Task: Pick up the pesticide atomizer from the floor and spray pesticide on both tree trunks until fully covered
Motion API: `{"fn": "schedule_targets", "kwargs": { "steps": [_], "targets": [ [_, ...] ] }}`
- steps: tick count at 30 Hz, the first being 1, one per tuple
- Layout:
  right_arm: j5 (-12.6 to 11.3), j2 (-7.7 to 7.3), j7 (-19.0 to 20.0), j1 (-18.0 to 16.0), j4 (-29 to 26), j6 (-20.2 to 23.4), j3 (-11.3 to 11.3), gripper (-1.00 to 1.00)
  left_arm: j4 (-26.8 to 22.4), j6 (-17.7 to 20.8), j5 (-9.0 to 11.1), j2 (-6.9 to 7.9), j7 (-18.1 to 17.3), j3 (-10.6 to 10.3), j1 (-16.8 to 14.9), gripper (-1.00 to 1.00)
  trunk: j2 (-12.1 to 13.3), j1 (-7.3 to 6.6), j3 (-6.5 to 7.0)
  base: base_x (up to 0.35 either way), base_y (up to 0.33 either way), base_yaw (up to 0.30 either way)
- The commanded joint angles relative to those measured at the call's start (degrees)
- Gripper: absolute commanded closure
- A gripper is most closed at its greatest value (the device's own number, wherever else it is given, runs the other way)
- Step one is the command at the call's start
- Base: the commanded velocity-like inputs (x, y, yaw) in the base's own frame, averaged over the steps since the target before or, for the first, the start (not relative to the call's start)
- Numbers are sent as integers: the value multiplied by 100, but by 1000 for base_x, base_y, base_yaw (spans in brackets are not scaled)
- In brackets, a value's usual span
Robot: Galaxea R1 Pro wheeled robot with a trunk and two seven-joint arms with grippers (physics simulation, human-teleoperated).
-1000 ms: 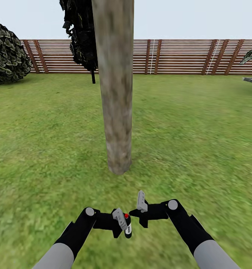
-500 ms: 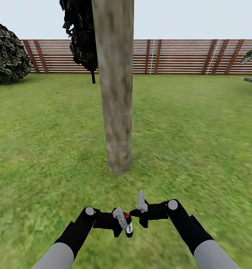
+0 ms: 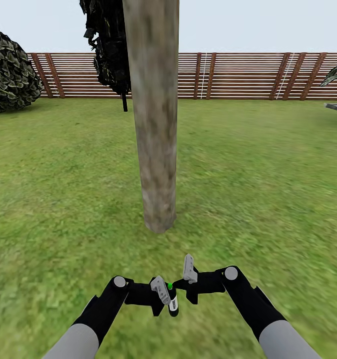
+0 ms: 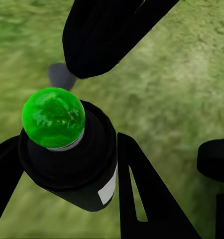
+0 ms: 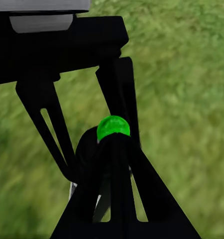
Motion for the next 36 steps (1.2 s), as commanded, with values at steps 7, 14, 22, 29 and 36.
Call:
{"fn": "schedule_targets", "kwargs": {
  "steps": [7,14,22,29,36],
  "targets": [
    [0,0,0,0,8,-4,0,100,8,92,-411,324,57,20,-77,100,0,0,0,0,0,0],
    [4,-26,0,0,15,-8,-8,100,330,112,-508,888,68,54,-368,100,0,0,0,0,0,0],
    [150,-76,-39,0,114,-23,-15,-100,369,107,-483,1216,349,109,-405,100,0,0,0,0,0,0],
    [152,-86,-656,28,759,-36,-37,-100,380,102,-452,1185,848,600,-331,100,0,0,0,0,0,0],
    [-31,-248,-3022,82,2686,-800,-489,-100,869,88,95,1111,1711,744,-317,100,0,0,0,0,0,0]
  ]
}}
